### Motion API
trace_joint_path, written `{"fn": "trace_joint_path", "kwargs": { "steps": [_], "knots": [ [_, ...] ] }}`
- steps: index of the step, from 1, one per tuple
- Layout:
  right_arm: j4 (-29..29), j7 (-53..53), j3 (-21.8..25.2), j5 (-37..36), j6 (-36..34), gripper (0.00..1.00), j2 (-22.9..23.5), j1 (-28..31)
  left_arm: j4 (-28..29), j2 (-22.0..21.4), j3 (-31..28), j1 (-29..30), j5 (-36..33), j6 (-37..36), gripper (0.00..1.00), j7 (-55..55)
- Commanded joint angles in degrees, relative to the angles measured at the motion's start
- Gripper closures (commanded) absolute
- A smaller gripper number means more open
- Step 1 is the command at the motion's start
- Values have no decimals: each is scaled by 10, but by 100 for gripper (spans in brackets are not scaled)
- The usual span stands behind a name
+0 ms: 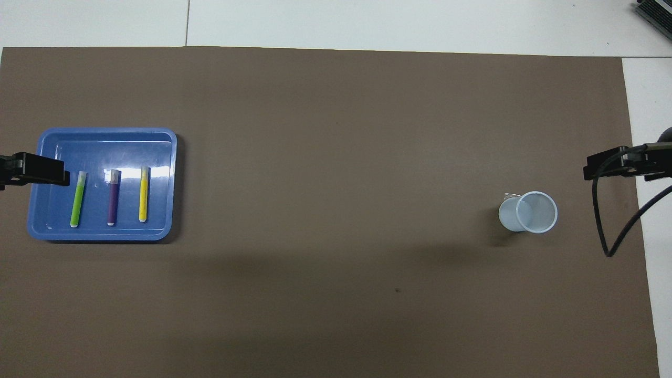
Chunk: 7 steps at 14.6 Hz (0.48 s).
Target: Transfer and insert pens with both arms
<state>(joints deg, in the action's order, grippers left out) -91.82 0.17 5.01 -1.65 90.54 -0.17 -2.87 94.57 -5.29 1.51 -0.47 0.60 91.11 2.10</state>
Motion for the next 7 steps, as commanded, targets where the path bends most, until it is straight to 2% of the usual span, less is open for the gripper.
{"fn": "trace_joint_path", "kwargs": {
  "steps": [1,7],
  "knots": [
    [-9,-8,-3,-1,10,0,-11,1,-11,4,6,9,11,-5,0,0],
    [-13,-6,-3,0,-5,0,-16,1,-9,3,3,10,10,-6,0,-3]
  ]
}}
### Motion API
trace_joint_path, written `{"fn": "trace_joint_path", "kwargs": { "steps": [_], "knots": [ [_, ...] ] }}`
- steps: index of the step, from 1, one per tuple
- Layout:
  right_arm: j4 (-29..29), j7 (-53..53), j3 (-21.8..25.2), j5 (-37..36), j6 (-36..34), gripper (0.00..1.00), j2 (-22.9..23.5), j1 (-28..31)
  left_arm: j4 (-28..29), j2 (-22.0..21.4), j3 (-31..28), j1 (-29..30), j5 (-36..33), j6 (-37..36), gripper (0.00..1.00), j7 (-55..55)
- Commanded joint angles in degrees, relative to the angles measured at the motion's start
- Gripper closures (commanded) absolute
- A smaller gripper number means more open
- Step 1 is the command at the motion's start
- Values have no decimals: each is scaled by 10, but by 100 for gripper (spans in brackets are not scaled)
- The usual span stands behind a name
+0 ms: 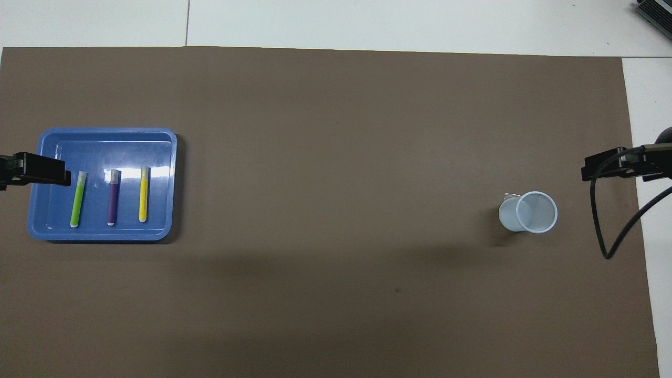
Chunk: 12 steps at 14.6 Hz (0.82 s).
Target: Transfer and insert pens with both arms
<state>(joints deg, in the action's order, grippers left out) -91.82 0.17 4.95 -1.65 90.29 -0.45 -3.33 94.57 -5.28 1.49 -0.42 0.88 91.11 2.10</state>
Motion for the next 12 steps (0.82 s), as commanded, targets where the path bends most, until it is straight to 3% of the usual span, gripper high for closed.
{"fn": "trace_joint_path", "kwargs": {
  "steps": [1,12],
  "knots": [
    [-13,-7,-1,0,-2,0,-13,10,-9,4,4,9,5,-7,0,-3],
    [-40,11,-2,25,7,0,-28,8,-2,2,4,8,3,0,0,-5]
  ]
}}
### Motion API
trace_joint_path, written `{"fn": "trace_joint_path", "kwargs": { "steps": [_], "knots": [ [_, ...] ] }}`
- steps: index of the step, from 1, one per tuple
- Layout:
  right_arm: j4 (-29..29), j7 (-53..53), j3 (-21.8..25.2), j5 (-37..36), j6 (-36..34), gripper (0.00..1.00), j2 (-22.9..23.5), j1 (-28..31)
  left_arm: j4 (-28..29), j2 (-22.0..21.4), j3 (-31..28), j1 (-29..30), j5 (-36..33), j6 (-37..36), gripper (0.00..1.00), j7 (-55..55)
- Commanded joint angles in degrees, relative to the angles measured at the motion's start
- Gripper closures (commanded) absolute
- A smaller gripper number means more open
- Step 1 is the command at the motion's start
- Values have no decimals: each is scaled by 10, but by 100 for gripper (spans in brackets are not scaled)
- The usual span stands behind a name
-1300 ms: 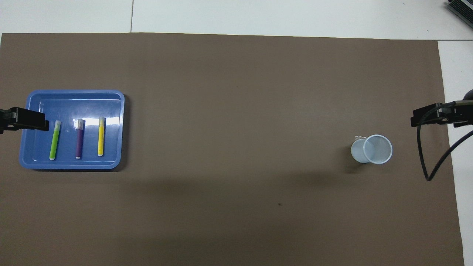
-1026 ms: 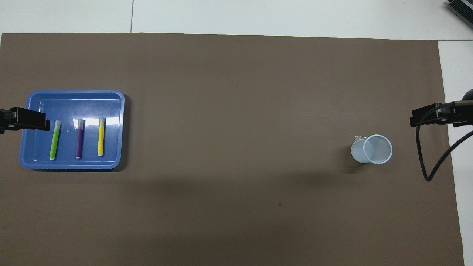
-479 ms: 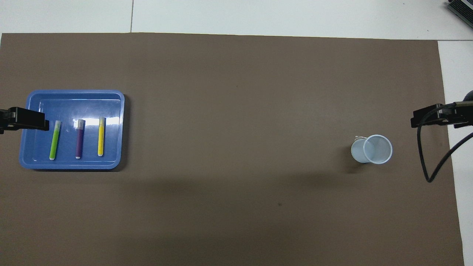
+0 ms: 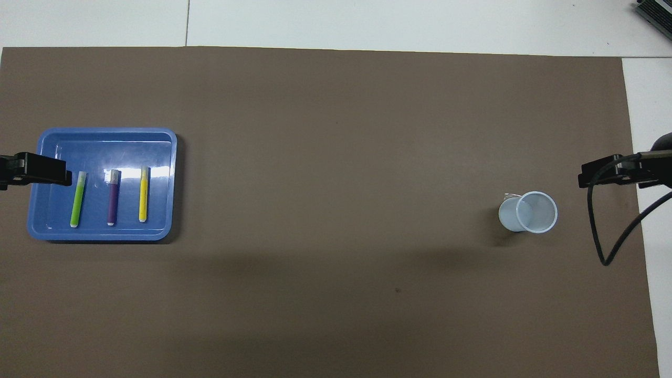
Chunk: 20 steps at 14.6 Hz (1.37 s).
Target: Transfer and insert pens with both arms
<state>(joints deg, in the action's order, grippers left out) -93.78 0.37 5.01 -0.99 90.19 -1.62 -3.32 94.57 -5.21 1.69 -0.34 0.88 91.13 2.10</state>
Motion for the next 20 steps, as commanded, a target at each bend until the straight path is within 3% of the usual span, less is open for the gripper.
{"fn": "trace_joint_path", "kwargs": {
  "steps": [1,5,15,18,20],
  "knots": [
    [-21,32,-3,27,1,0,-17,8,-3,1,2,5,3,-1,0,-5],
    [-21,161,-4,63,-11,0,-26,4,-1,0,3,2,4,-3,0,-4],
    [-35,150,-5,87,-11,0,-43,15,0,0,4,-1,7,-5,0,0],
    [-34,70,-8,83,-10,0,-44,-4,21,-8,4,0,7,1,0,-3],
    [-45,73,-8,83,-10,0,-49,-7,23,-9,4,1,7,-1,0,-3]
  ]
}}
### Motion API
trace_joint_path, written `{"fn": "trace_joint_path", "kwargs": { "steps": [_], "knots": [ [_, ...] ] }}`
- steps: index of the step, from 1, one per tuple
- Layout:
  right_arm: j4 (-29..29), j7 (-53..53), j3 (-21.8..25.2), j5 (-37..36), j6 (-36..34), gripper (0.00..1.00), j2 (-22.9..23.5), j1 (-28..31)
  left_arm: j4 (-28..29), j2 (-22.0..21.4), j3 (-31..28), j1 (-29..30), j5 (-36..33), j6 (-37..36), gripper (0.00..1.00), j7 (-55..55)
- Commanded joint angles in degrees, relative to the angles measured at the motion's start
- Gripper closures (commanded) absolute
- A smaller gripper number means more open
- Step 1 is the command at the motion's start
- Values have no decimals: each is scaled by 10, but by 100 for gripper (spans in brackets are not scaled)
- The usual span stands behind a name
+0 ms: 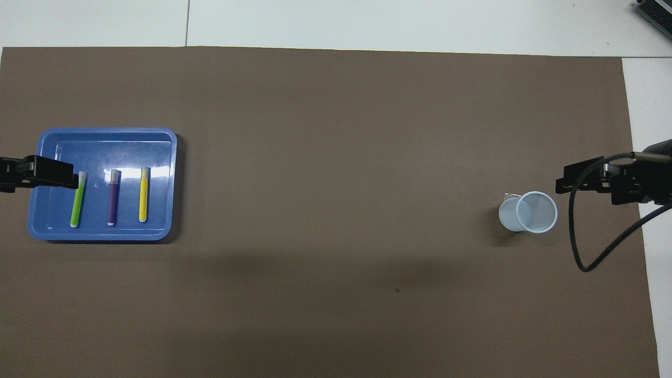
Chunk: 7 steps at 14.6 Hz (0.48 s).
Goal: Transfer and insert pens with both arms
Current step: 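Move the left gripper over the yellow pen while the right gripper nears the cup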
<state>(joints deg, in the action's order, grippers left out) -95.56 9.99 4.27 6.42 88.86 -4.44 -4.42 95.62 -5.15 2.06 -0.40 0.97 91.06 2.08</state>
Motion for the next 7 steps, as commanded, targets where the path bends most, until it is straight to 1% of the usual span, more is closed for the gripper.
{"fn": "trace_joint_path", "kwargs": {
  "steps": [1,2,4,5,7],
  "knots": [
    [-26,-22,-1,10,6,0,-21,6,12,-9,0,1,6,0,0,-3],
    [-25,-22,-1,12,9,0,-19,11,12,-9,0,1,7,1,0,-3],
    [-24,-23,0,16,30,0,-19,11,30,-16,0,6,7,12,0,-4],
    [-17,-24,-1,15,34,0,-16,2,40,-19,0,6,7,23,0,-3],
    [-22,-20,-13,14,30,0,-21,-26,74,-27,0,7,7,48,0,-5]
  ]
}}
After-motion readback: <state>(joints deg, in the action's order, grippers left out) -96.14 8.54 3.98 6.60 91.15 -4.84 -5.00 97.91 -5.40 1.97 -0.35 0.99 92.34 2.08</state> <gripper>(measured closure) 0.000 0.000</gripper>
